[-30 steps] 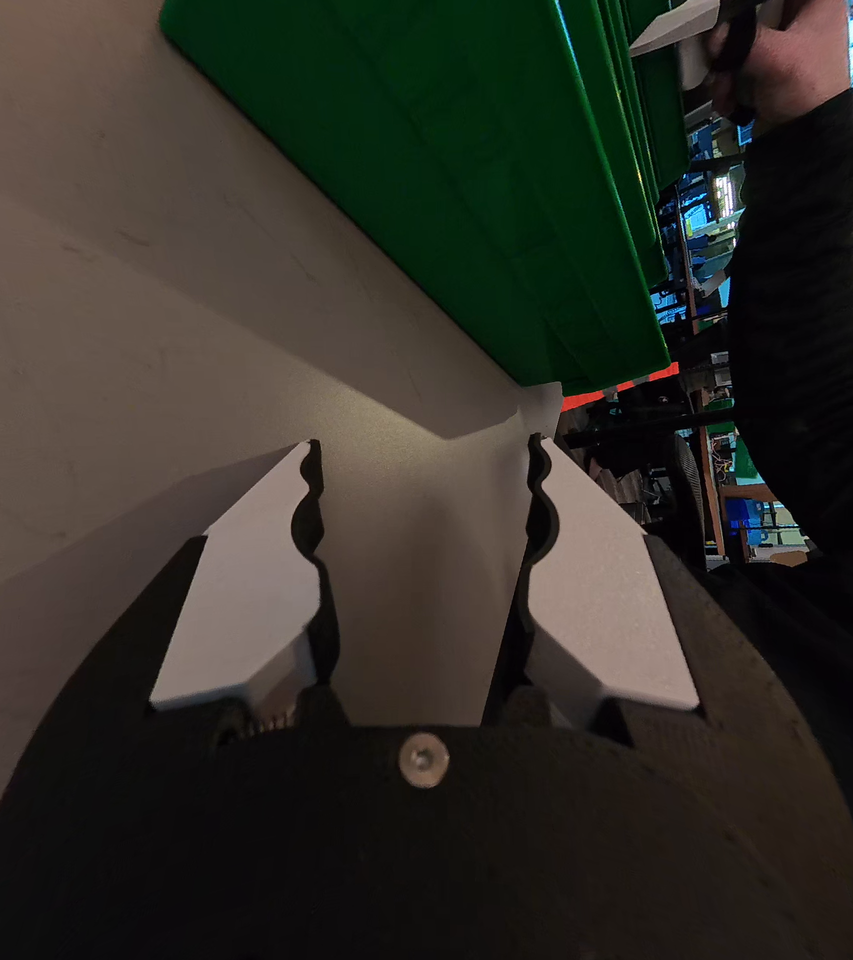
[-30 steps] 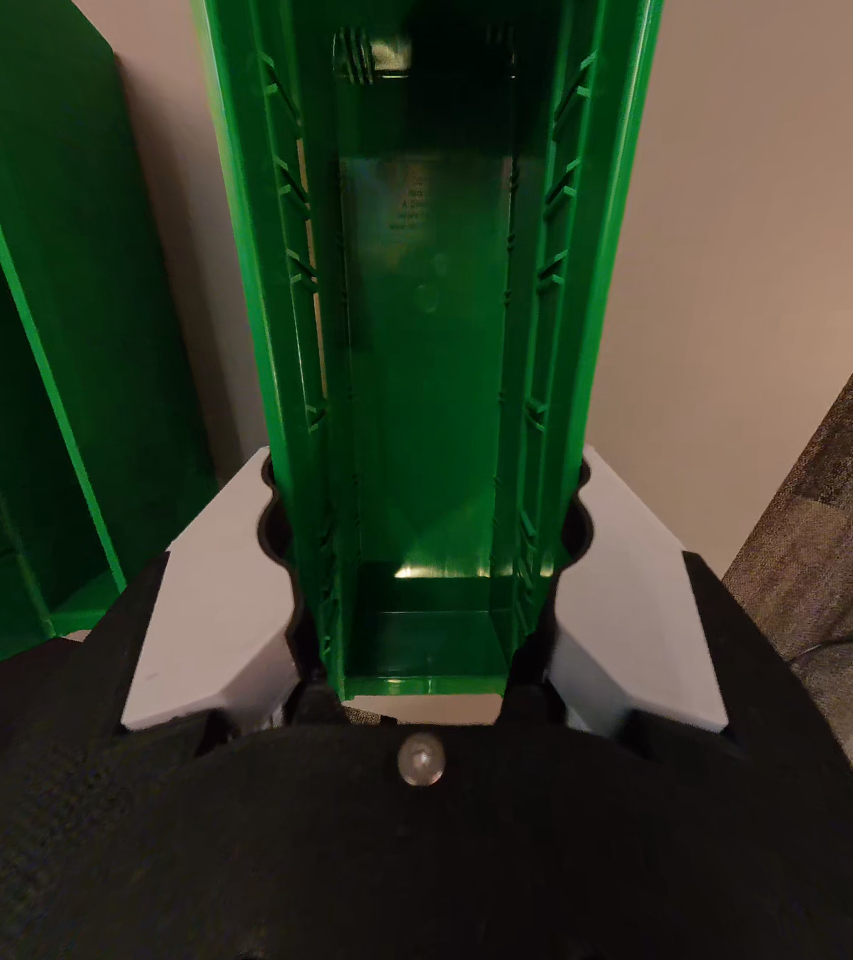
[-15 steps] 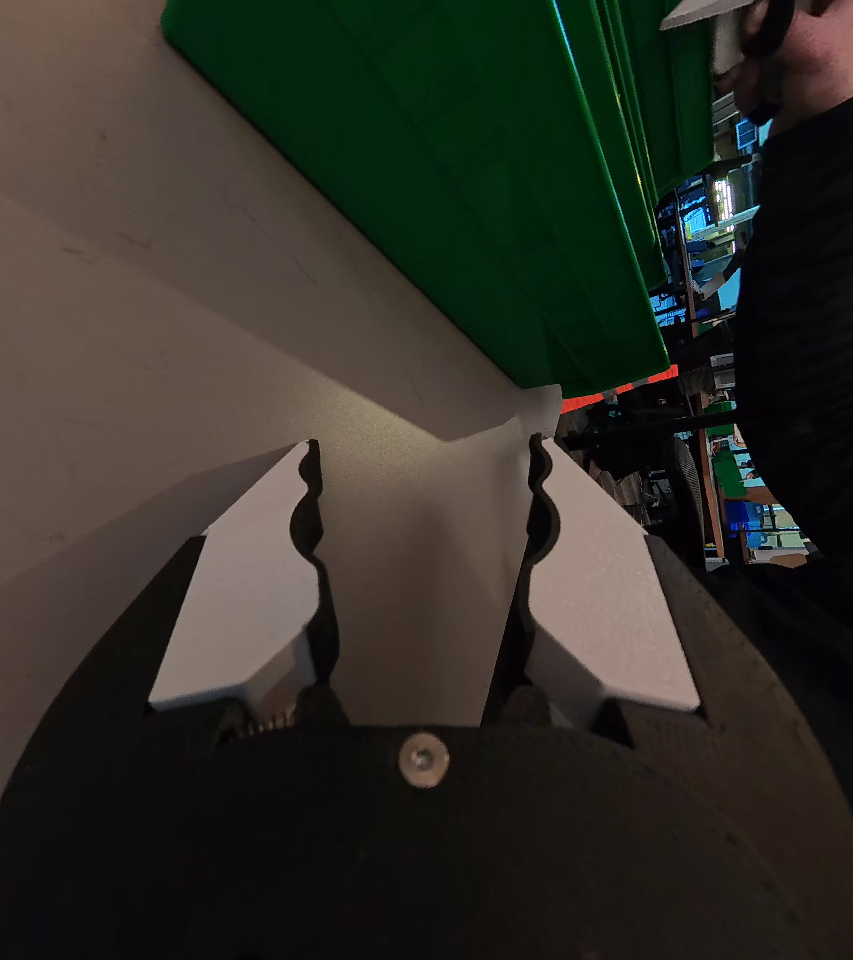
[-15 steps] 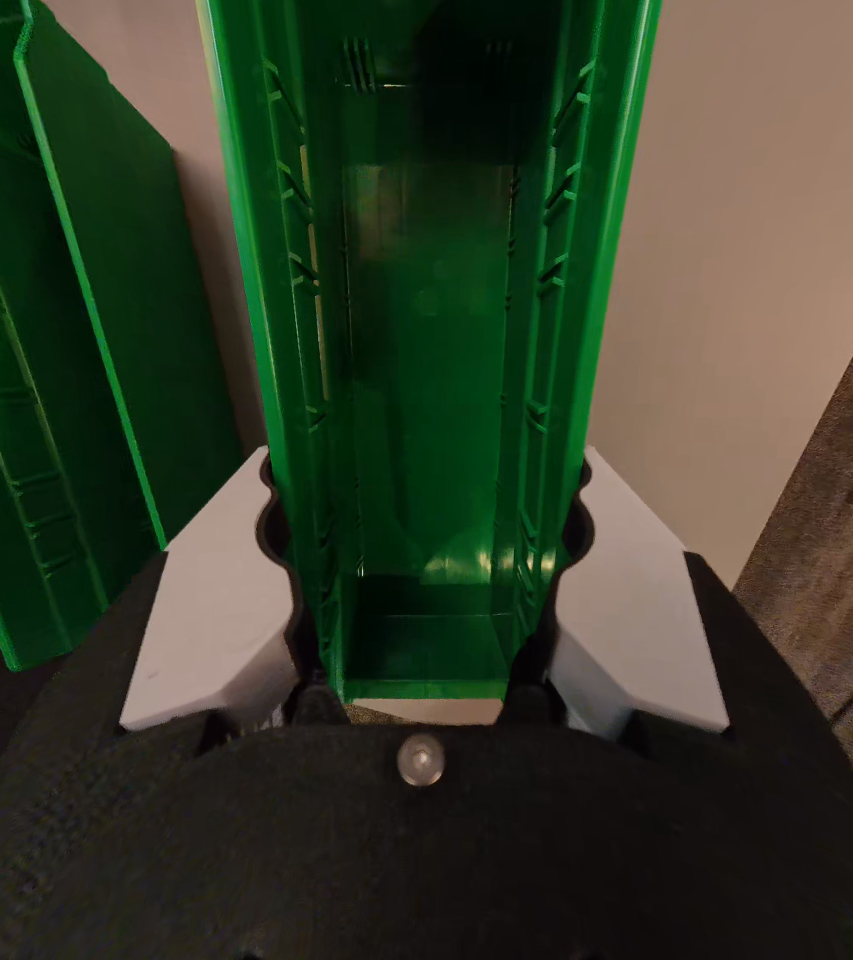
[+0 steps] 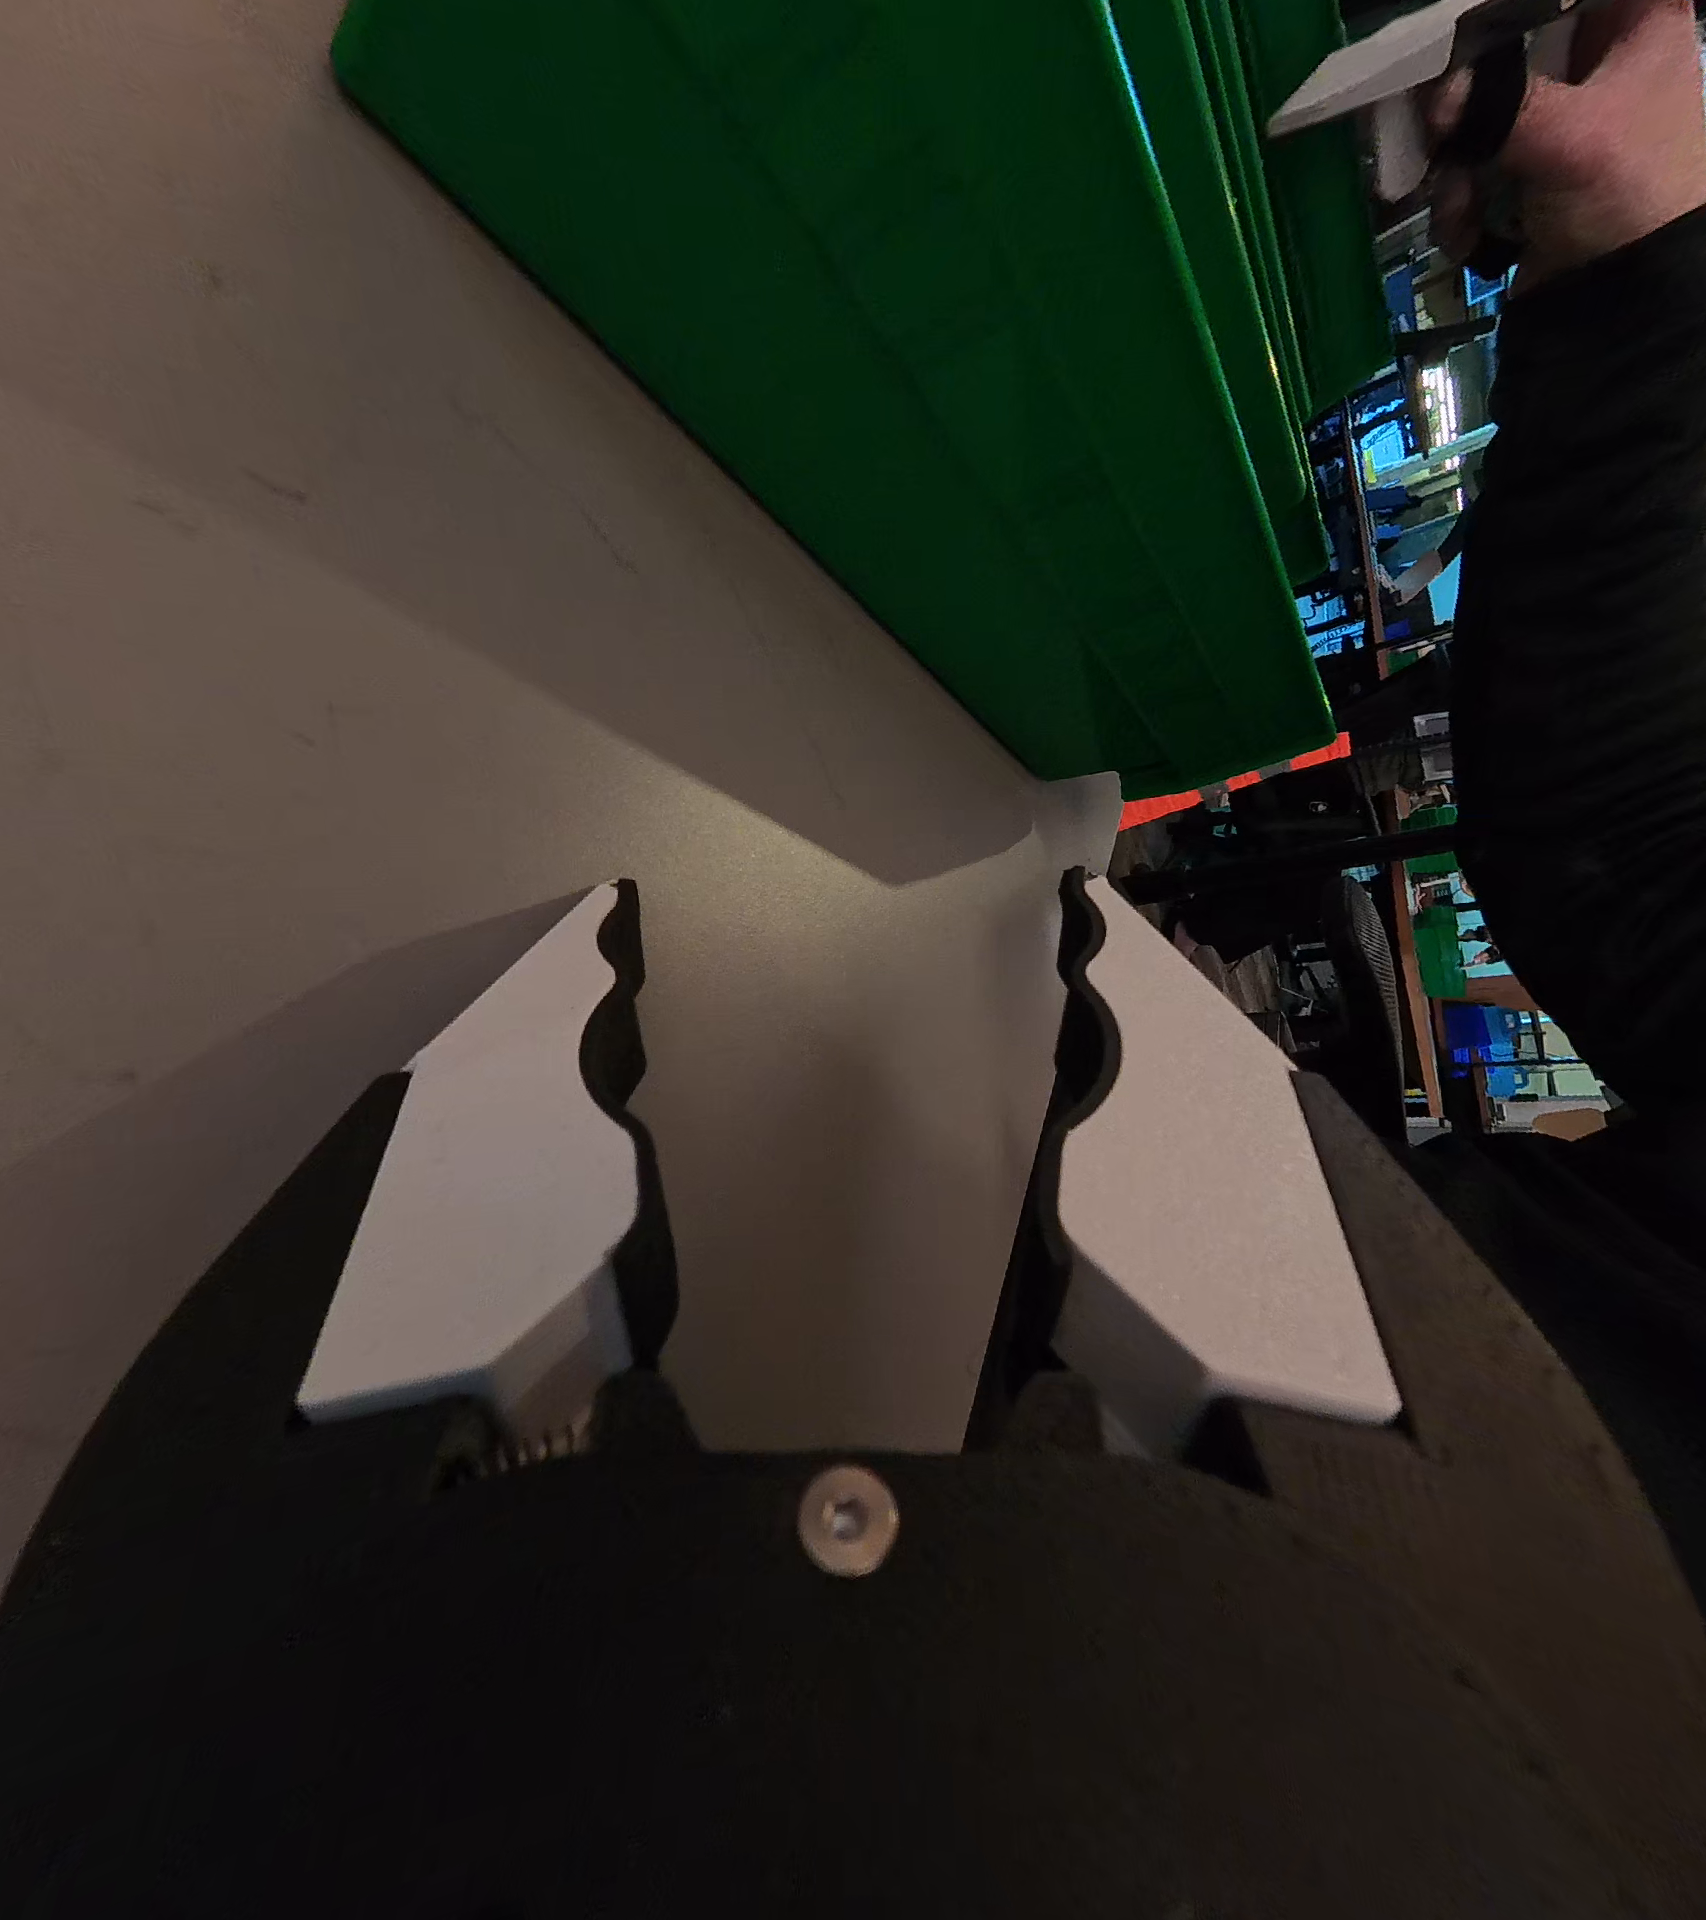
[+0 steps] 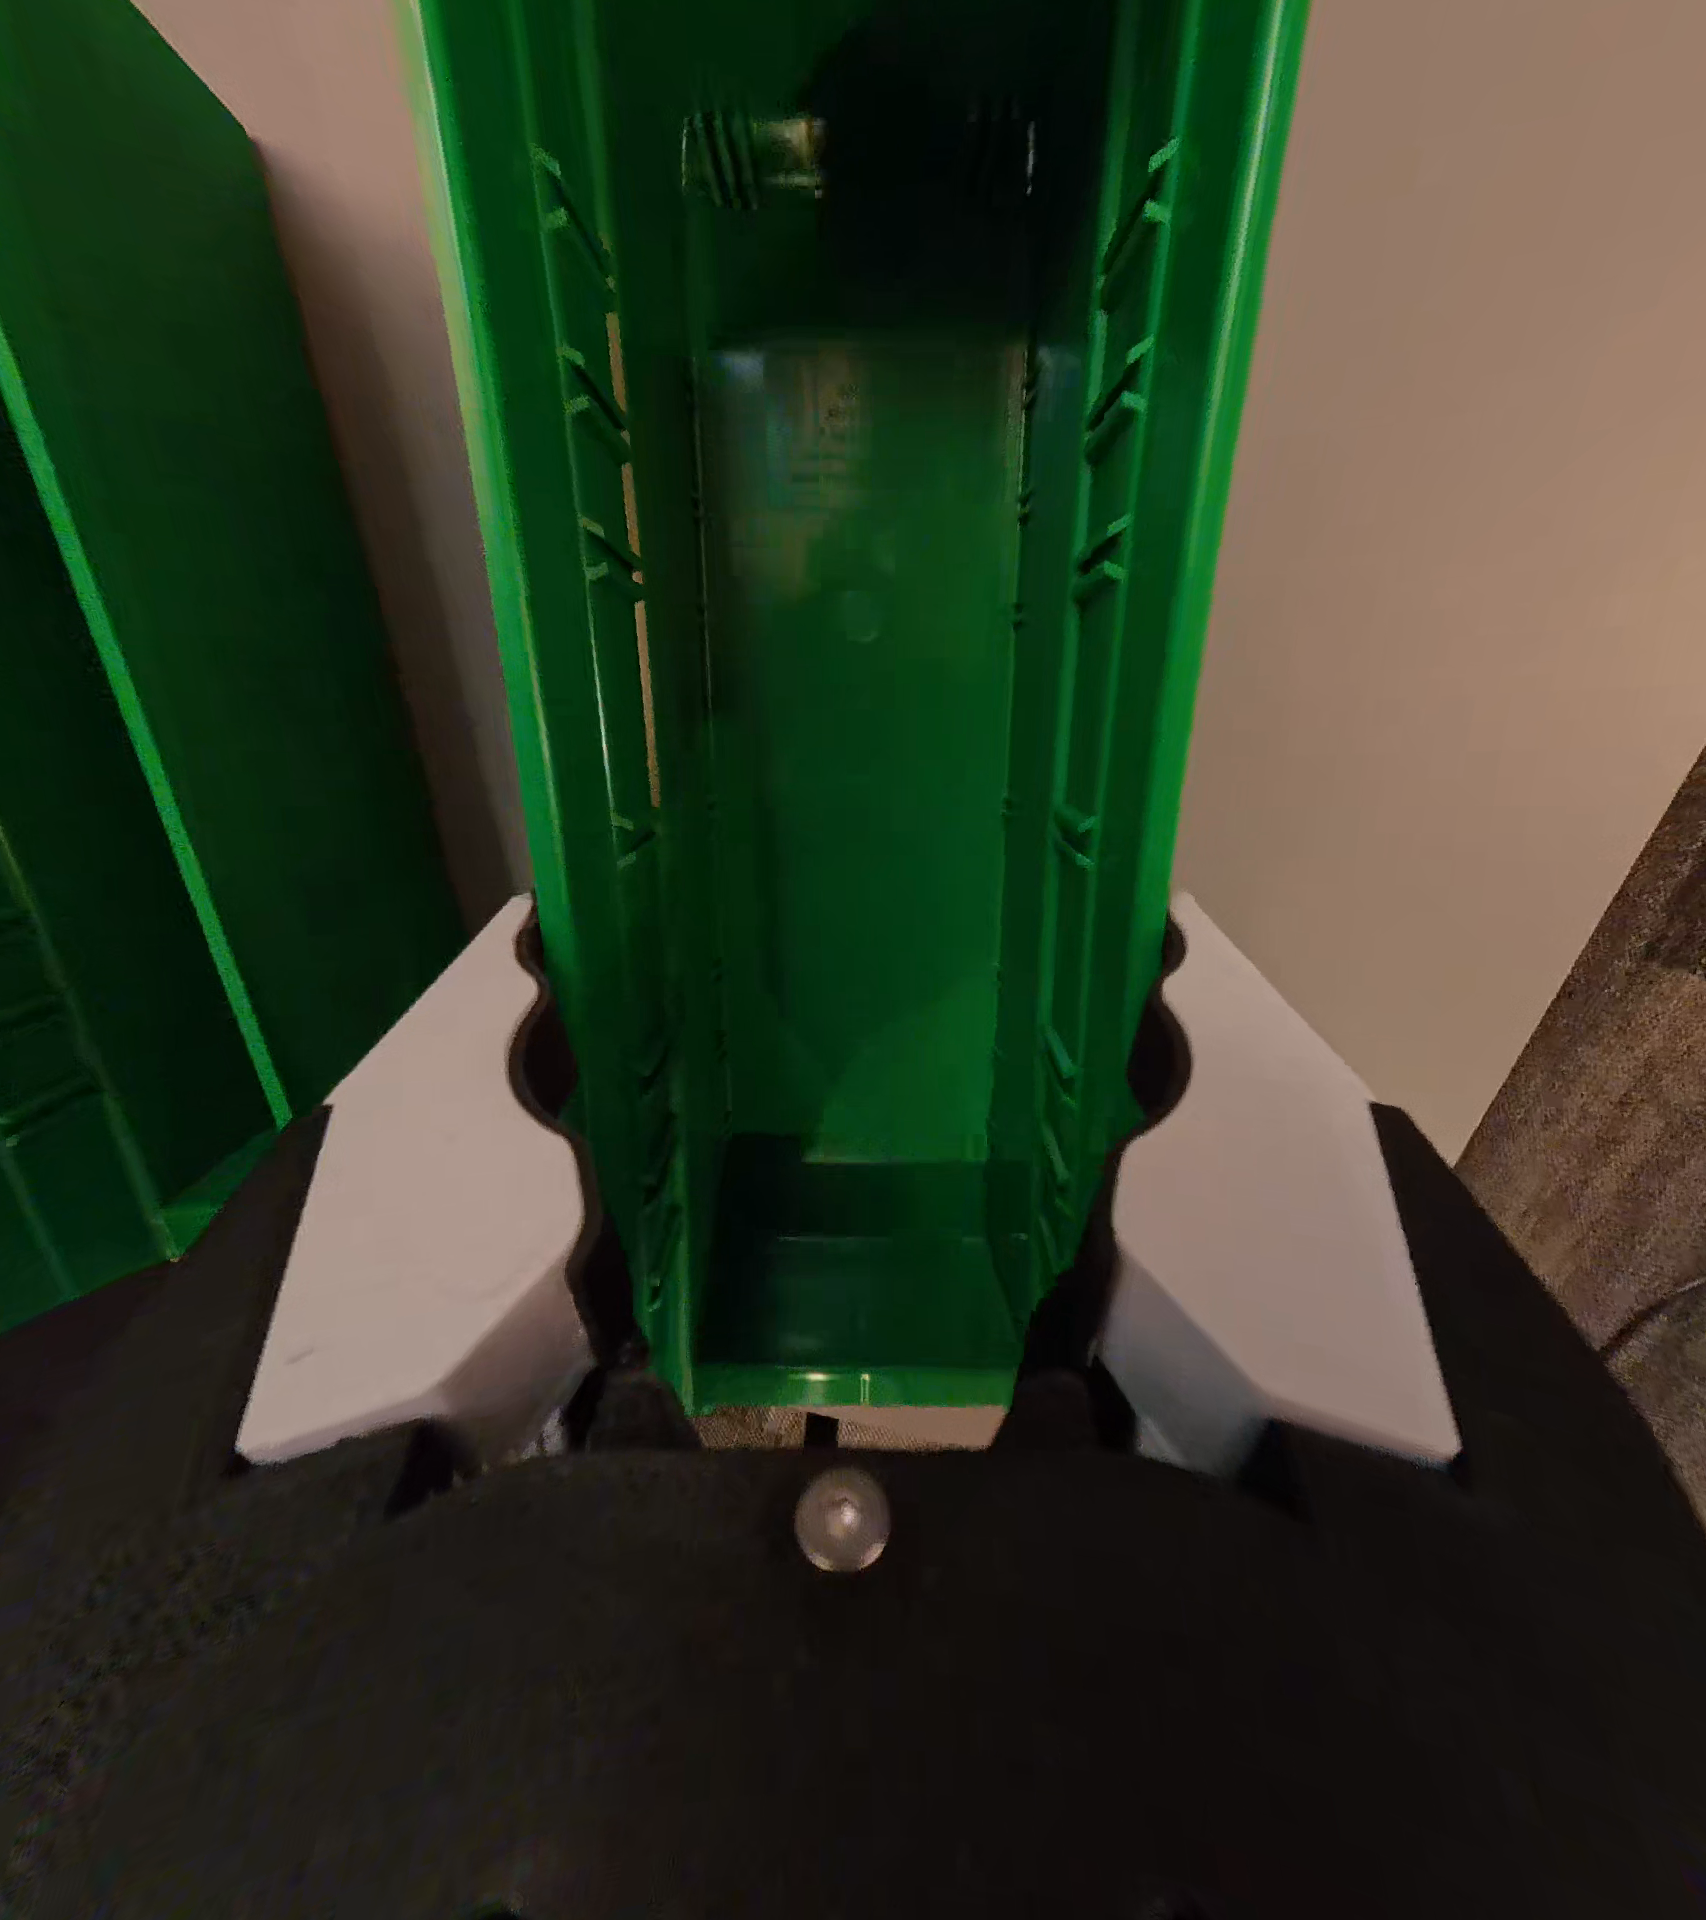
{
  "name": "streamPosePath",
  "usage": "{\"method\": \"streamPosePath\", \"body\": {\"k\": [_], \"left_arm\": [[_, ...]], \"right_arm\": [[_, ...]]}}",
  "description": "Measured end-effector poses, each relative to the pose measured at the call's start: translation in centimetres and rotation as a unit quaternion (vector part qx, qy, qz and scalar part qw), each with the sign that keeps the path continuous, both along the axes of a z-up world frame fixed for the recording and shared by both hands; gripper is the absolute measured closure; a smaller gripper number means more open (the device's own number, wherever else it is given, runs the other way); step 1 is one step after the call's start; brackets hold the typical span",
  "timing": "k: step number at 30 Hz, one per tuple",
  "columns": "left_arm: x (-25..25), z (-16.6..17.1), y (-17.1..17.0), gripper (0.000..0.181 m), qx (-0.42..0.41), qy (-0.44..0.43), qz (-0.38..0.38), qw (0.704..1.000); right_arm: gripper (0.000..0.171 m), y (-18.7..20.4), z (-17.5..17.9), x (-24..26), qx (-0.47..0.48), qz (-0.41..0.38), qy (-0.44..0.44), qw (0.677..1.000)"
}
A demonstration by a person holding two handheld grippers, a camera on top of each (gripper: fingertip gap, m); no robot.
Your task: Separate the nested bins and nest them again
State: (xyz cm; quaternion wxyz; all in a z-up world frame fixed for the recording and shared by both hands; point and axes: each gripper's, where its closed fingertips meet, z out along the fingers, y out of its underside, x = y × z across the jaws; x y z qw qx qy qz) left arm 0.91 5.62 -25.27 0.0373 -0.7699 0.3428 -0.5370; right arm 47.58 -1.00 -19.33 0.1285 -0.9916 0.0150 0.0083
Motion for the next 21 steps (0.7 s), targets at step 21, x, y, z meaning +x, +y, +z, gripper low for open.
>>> {"method": "streamPosePath", "body": {"k": [21], "left_arm": [[0.0, 0.0, 0.1, 0.101, 0.002, 0.002, 0.002, 1.0]], "right_arm": [[0.071, 1.5, 5.8, -0.1, 0.073, -0.008, -0.014, 0.997]]}}
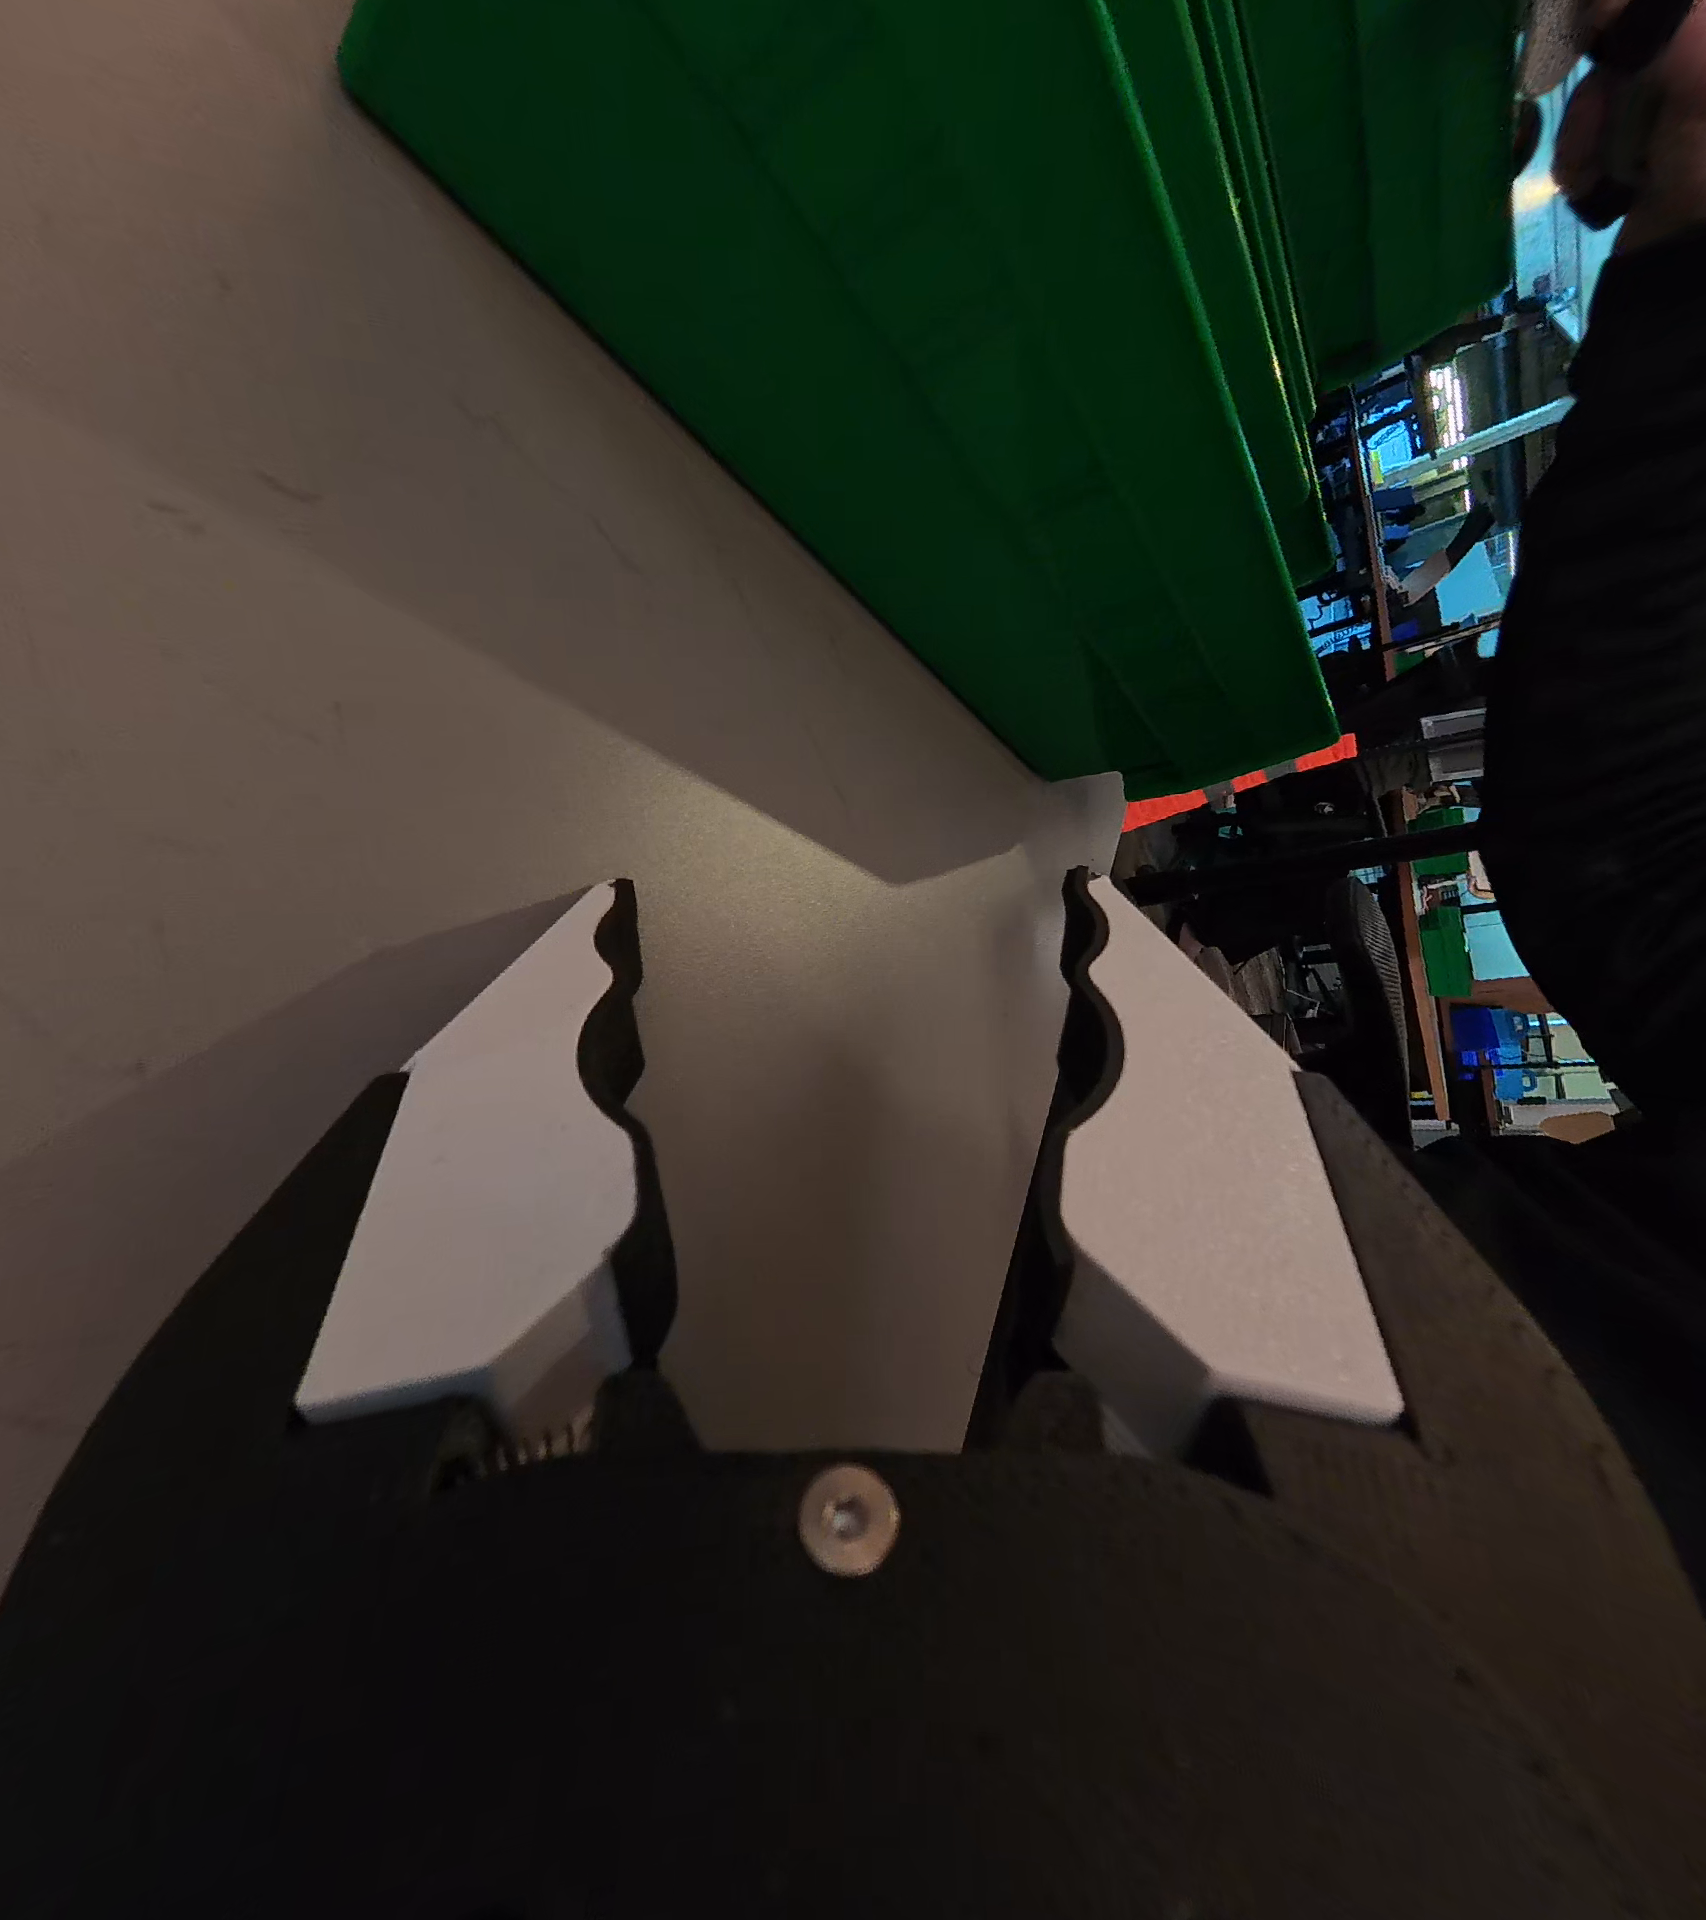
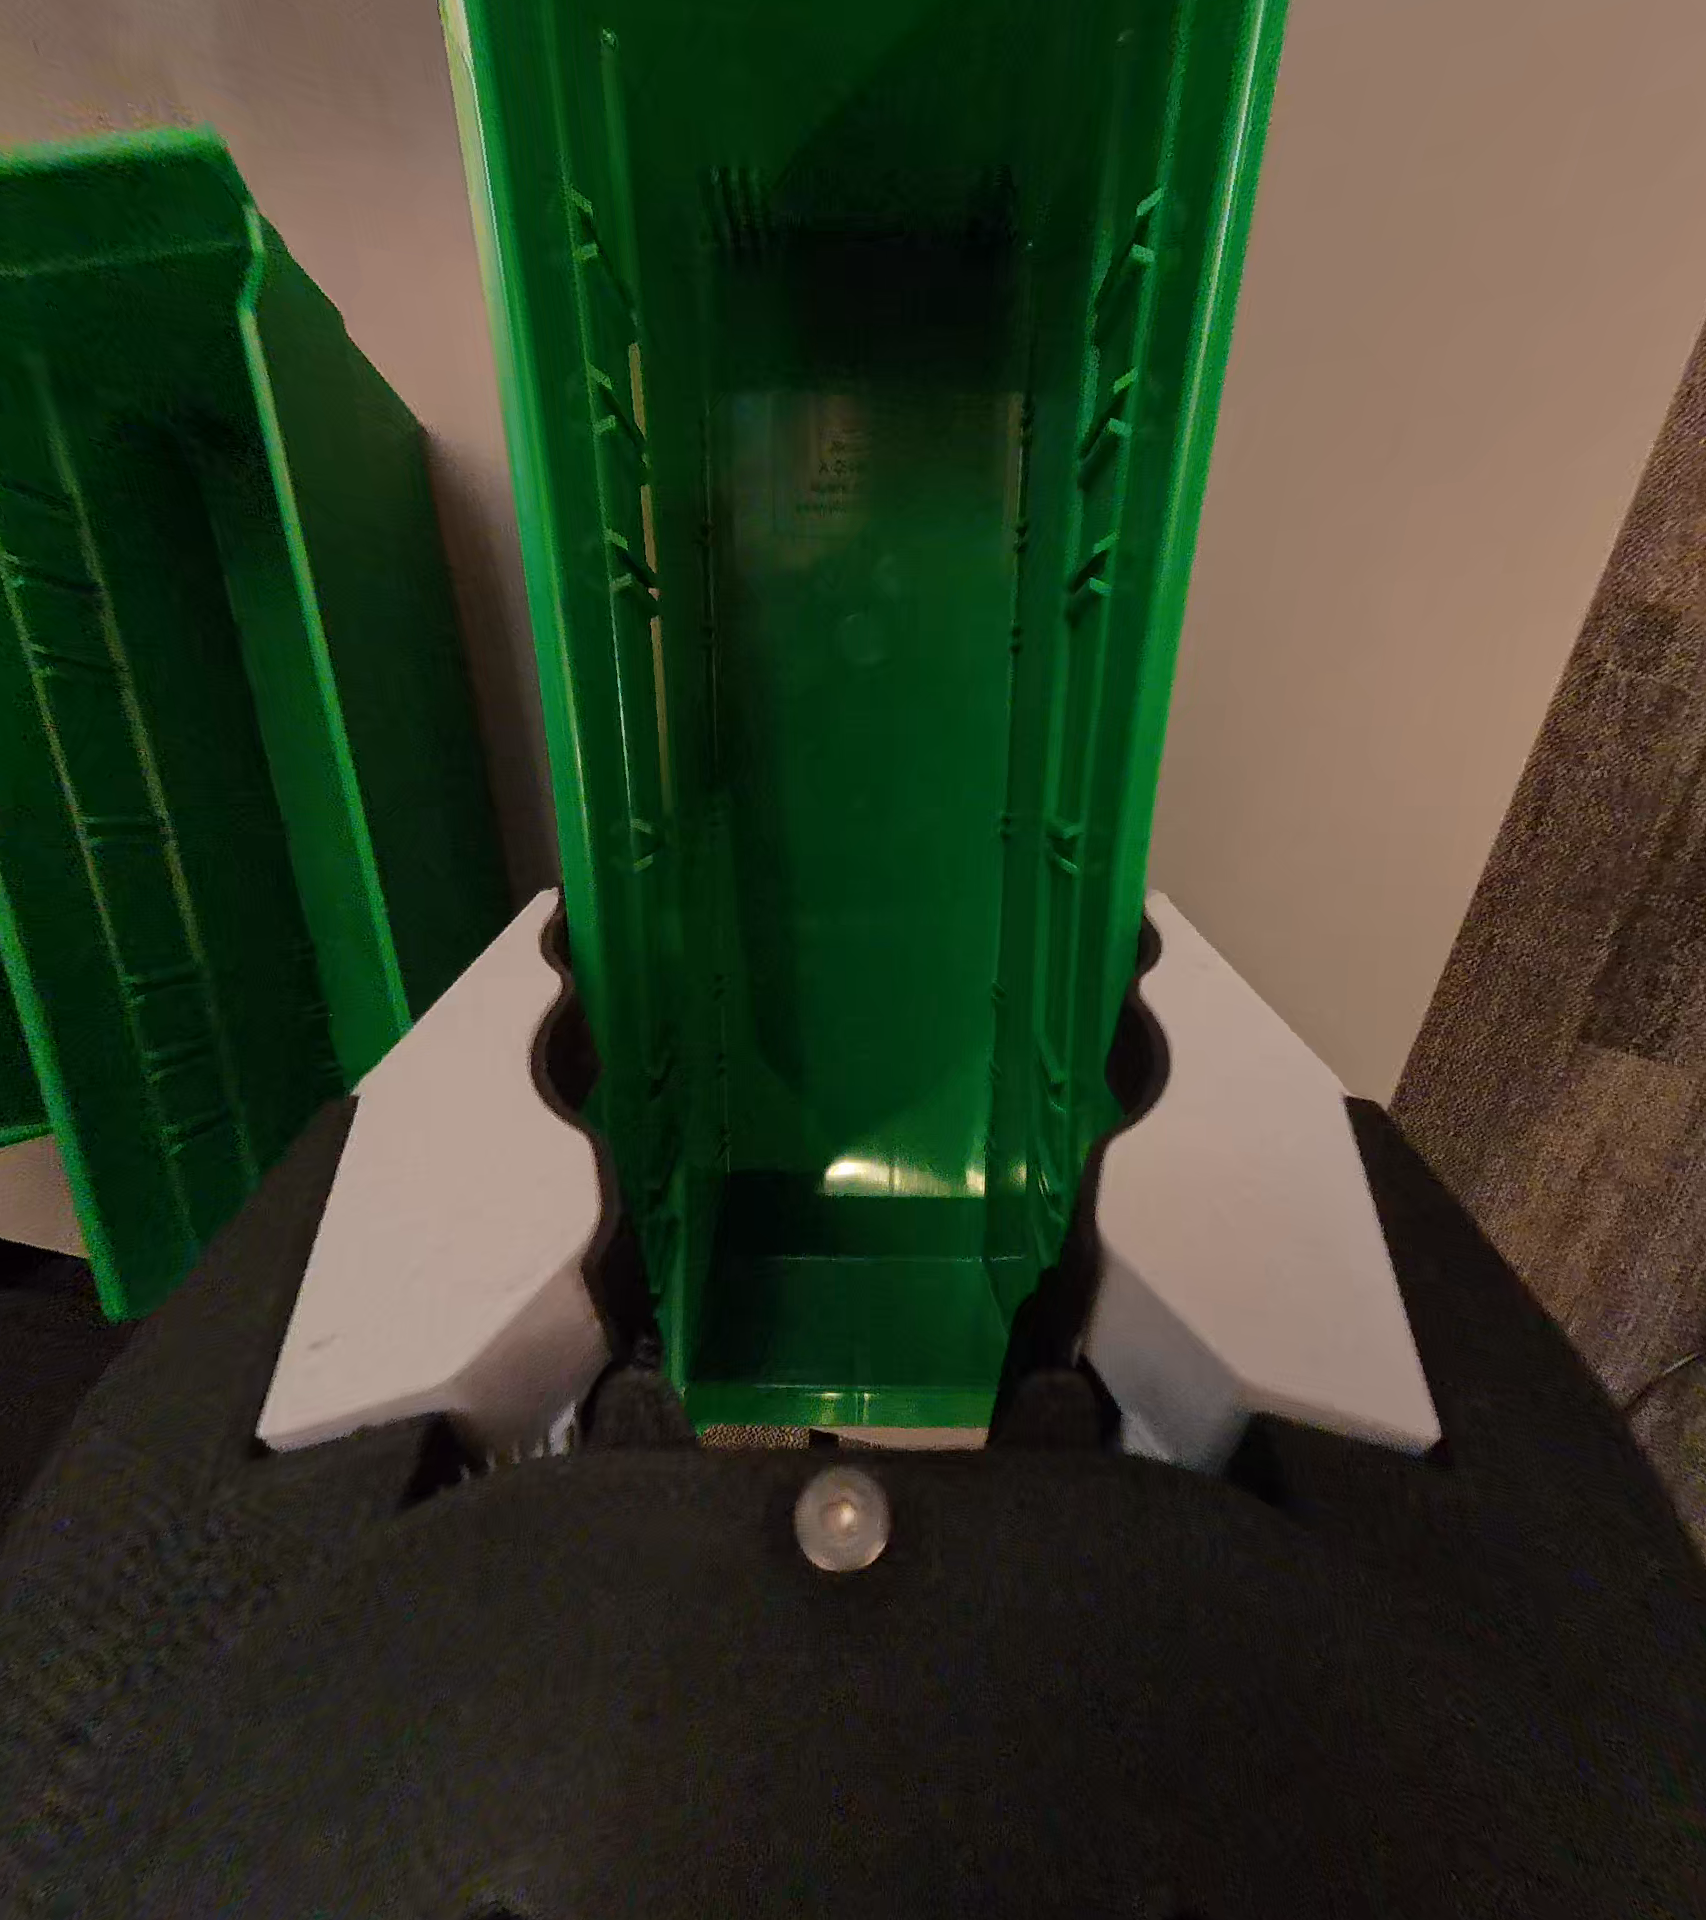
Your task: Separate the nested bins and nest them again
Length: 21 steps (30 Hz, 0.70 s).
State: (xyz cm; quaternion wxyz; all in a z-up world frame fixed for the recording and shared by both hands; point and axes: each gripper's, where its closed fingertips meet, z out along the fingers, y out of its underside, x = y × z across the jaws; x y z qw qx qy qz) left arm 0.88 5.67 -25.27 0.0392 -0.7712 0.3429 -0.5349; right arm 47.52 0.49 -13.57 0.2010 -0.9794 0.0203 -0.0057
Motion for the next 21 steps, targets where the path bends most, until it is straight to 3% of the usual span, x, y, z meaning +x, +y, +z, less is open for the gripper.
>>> {"method": "streamPosePath", "body": {"k": [6, 10, 16, 21], "left_arm": [[0.2, 0.1, 0.0, 0.1, -0.006, -0.006, 0.004, 1.0], [0.2, 0.1, 0.1, 0.097, -0.003, -0.005, 0.004, 1.0], [-0.8, 2.1, 2.2, 0.096, 0.018, -0.029, 0.05, 0.998], [-3.6, 8.4, 6.4, 0.097, 0.054, -0.13, 0.151, 0.978]], "right_arm": [[0.073, 0.8, 5.0, -1.9, 0.047, 0.009, 0.001, 0.999], [0.073, 2.1, 9.5, -6.2, 0.076, 0.046, 0.014, 0.996], [0.073, 5.2, 13.7, -19.7, 0.114, 0.157, 0.085, 0.977], [0.071, 7.5, 13.4, -32.7, 0.114, 0.258, 0.123, 0.951]]}}
